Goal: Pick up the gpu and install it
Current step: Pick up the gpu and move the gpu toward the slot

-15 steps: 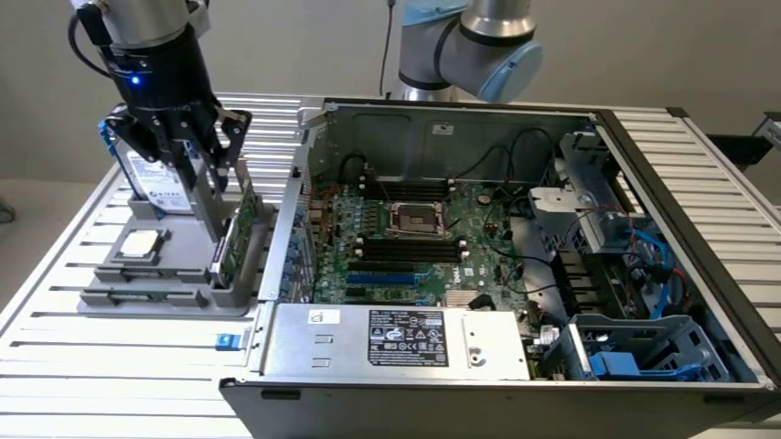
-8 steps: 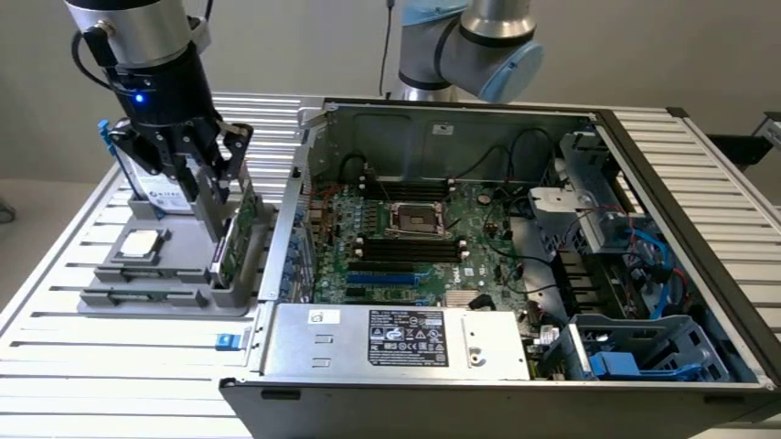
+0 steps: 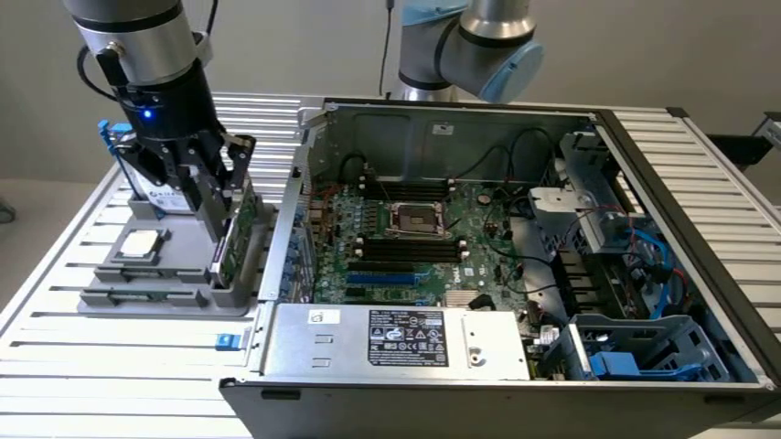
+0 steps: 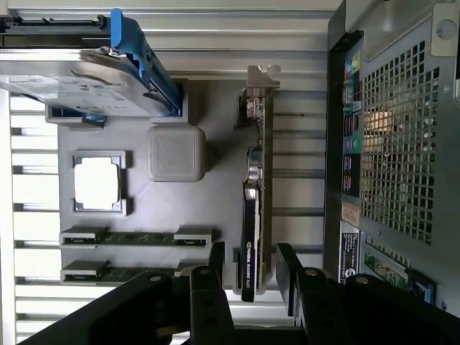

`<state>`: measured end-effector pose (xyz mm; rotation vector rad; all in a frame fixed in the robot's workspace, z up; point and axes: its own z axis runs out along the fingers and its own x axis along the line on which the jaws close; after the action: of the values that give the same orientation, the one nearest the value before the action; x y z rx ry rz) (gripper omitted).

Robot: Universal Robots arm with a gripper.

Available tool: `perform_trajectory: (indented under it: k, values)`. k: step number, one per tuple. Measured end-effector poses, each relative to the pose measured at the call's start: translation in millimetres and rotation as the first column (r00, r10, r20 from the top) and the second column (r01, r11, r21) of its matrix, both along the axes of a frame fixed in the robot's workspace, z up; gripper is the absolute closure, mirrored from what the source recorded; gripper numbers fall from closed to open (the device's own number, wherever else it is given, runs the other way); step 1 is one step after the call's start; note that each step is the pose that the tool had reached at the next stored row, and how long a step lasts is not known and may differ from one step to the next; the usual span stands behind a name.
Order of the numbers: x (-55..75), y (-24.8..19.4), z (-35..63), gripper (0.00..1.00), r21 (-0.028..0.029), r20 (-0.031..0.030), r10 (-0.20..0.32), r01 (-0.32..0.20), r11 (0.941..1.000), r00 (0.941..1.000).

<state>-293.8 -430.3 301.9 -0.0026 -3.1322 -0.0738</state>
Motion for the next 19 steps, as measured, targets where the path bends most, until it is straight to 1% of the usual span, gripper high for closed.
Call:
perform_trajectory:
  k: [10,19]
  values:
    - [0.0,0.0,-18.1,0.58,0.0000,0.0000,0.025,-0.025,0.9997,0.9997]
    - [0.4,0.0,-34.6,0.58,0.0000,0.0000,0.034,-0.034,0.9994,0.9994]
